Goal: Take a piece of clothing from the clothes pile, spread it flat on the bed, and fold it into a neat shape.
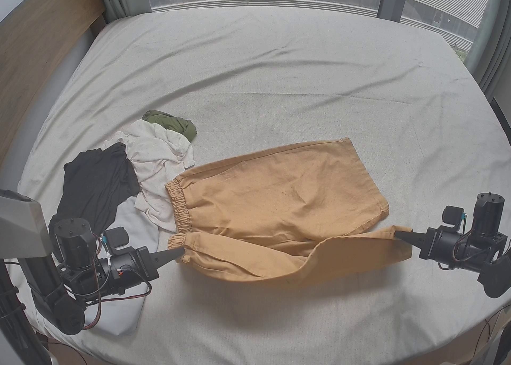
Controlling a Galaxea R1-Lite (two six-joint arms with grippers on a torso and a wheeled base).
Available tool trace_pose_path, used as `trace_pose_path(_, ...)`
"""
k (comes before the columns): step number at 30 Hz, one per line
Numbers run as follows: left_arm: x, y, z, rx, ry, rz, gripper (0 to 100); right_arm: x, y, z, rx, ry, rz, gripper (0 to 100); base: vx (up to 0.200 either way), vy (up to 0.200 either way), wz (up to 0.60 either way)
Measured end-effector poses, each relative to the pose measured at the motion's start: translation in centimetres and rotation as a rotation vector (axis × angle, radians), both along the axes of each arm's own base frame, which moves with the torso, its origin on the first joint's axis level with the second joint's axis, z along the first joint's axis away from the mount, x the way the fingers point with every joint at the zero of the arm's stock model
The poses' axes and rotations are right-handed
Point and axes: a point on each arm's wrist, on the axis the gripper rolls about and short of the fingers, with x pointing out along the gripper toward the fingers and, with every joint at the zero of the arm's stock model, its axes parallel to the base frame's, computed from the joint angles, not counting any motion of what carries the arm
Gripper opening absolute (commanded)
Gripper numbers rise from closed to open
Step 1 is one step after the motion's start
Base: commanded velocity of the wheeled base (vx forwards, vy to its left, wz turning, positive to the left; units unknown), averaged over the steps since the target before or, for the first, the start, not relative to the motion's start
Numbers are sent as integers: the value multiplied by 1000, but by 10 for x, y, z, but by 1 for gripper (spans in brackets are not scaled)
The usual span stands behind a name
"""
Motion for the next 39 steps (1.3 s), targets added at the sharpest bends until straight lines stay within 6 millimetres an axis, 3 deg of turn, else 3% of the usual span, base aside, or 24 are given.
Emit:
trace_pose_path(16, -4, -3, 22, -87, -27, 2, 0, 19, 3, 15, 37, -60, -3, 0, 0, 0, 0)
trace_pose_path(39, 8, -3, 26, -103, -54, 77, 0, 67, 6, 48, 51, -221, -10, 0, 0, 0, 0)
